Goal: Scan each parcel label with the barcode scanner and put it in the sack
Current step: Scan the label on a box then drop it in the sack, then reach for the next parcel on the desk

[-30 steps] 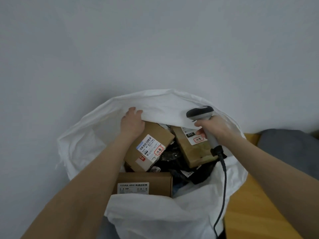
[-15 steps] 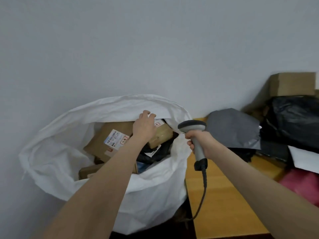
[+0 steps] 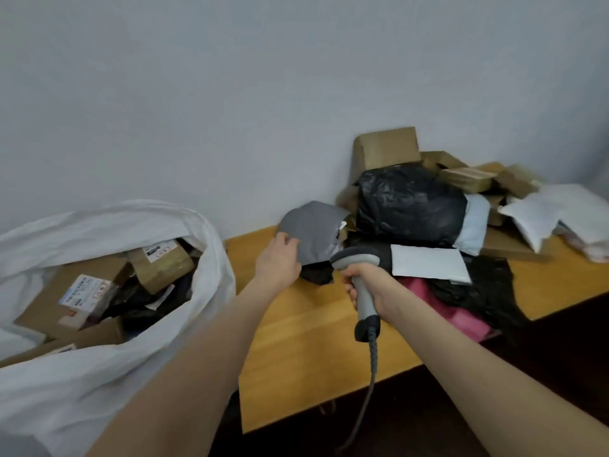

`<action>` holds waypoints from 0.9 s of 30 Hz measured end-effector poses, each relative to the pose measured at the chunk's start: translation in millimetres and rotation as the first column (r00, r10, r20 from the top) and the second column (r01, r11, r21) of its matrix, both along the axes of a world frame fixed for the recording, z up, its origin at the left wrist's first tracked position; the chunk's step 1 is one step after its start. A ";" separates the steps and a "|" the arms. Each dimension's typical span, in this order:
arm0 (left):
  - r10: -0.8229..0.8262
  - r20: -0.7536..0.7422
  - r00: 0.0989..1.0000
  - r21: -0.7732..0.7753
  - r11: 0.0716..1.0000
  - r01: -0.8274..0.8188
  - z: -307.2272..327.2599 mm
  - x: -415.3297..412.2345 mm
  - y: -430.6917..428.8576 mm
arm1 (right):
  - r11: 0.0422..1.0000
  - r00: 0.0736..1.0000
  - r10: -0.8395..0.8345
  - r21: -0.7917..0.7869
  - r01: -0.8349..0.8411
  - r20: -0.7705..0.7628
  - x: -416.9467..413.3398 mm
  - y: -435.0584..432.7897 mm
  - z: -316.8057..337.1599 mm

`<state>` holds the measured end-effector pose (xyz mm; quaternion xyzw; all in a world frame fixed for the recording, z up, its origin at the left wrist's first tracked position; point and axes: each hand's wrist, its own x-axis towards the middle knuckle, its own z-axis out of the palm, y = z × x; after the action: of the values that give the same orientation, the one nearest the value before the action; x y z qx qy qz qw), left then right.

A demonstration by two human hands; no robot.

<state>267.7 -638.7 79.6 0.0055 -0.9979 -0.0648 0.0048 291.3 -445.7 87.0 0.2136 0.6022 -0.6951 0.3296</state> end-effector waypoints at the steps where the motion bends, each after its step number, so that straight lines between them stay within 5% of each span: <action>1: -0.018 0.007 1.000 0.001 1.000 0.018 -1.3 -2.0 24.4 | 0.999 0.998 -0.053 0.011 0.053 -0.019 0.3 20.5 -2.7; 12: -0.286 0.155 0.946 0.059 0.958 0.280 -56.5 -59.4 199.9 | 0.857 0.863 -0.490 0.114 0.502 -0.119 -44.3 182.5 -25.4; 17: -0.356 0.308 0.882 0.079 0.934 0.349 -109.1 -107.4 244.7 | 0.824 0.832 -0.544 0.118 0.554 -0.107 -90.4 222.4 -41.1; 23: -0.329 0.388 0.861 -0.074 0.920 0.385 -157.1 -141.8 284.4 | 0.847 0.854 -0.518 0.105 0.521 -0.053 -129.7 249.5 -55.9; 27: -0.369 0.316 0.874 -0.089 0.906 0.414 -158.9 -155.5 288.4 | 0.862 0.865 -0.498 0.080 0.501 -0.053 -145.2 260.5 -58.2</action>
<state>112.2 -350.3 -79.3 -0.1879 -0.9697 0.0141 -0.1555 146.1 -185.2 28.8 0.3666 0.5621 -0.7317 0.1191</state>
